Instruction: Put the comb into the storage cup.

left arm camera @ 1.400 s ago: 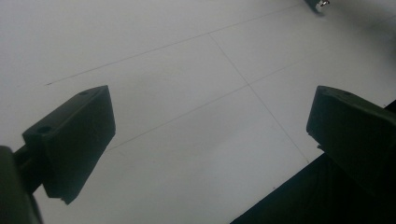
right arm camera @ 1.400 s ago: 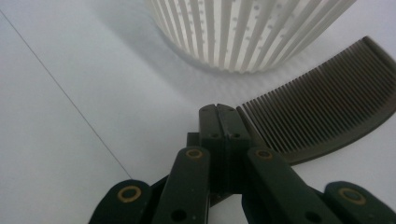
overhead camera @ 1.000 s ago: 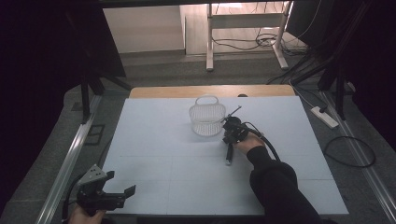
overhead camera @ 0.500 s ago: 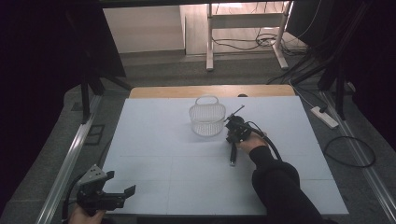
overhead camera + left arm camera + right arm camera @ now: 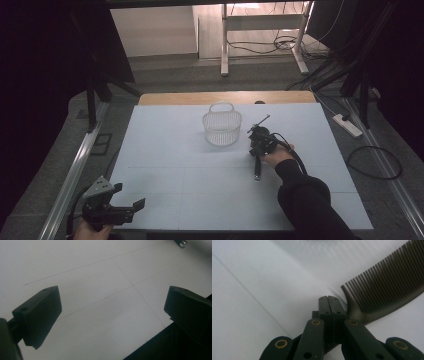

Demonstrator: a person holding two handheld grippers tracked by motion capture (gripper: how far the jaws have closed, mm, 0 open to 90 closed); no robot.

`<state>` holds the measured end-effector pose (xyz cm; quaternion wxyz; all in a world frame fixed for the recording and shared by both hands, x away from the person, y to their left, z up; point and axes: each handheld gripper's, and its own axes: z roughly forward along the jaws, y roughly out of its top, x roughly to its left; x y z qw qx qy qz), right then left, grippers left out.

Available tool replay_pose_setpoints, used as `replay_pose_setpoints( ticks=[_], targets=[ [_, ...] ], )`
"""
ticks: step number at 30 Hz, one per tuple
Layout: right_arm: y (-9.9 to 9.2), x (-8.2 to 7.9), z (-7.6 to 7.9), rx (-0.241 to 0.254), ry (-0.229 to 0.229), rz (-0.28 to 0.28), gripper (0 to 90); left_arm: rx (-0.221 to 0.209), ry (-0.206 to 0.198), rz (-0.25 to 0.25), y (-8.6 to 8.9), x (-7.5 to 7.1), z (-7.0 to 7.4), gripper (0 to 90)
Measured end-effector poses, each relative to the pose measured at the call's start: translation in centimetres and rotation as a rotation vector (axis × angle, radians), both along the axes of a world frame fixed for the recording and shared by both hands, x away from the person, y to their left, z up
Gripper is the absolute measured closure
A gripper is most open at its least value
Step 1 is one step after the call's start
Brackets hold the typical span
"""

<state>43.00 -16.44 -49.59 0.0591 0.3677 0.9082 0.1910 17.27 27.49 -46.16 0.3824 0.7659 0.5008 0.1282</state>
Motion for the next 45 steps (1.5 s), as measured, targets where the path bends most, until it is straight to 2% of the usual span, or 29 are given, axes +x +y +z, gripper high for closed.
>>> replay_pose_setpoints(
  ticks=[6,15,20,23,36,42,45],
  targets=[
    [-0.7,-1.2,0.2,-0.007,0.001,0.015,89.5,0.000,0.001,0.000,0.0,0.0,0.0,2.2],
    [-2.2,-2.2,0.5,0.008,0.018,0.003,89.5,0.002,0.002,0.000,0.0,0.0,0.0,2.2],
    [-2.9,-2.8,0.3,-0.018,0.027,0.000,89.5,0.002,0.002,0.000,0.0,0.0,0.0,2.2],
    [-3.4,-3.0,0.3,-0.029,0.022,-0.009,89.5,0.003,0.002,0.000,0.0,0.0,0.0,2.2],
    [-6.5,-3.7,0.4,-0.020,0.024,-0.063,89.4,0.001,0.004,0.002,-0.1,0.1,0.0,2.2],
    [-6.4,-3.8,0.6,-0.009,0.018,-0.058,89.4,0.000,0.004,0.003,0.0,0.1,0.0,2.2],
    [-6.1,-4.0,1.2,0.012,-0.001,-0.045,88.5,0.001,0.005,0.002,0.0,0.1,0.0,2.2]
  ],
)
